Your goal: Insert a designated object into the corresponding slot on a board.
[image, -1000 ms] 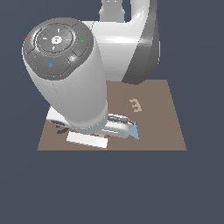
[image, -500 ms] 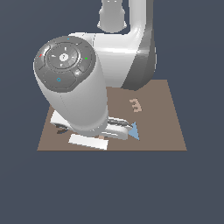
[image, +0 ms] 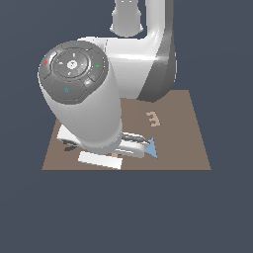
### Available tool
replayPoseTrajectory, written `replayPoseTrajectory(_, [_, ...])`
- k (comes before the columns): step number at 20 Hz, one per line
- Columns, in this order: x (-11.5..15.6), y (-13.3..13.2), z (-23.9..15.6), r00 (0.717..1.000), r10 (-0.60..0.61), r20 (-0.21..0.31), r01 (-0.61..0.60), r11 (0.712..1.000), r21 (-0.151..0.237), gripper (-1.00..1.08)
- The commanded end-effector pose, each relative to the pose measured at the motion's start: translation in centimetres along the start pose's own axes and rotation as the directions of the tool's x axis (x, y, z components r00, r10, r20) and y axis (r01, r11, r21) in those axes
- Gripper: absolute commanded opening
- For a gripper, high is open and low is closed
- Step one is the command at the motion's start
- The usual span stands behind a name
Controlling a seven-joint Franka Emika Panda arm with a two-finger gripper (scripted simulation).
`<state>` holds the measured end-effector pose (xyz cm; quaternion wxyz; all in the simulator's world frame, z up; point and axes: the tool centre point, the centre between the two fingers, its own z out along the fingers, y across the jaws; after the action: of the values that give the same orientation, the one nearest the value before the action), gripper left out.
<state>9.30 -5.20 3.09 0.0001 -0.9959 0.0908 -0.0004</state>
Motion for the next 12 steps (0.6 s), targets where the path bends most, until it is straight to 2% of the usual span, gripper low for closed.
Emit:
replayPoseTrajectory(1, [0.0,0.0,0.0,1.0,-0.003,0.0,0.003,1.0,0.0,-1.0])
replayPoseTrajectory(12, [-1.7,0.2,-0.2,0.992,-0.124,0.0,0.124,0.992,0.0,-1.0])
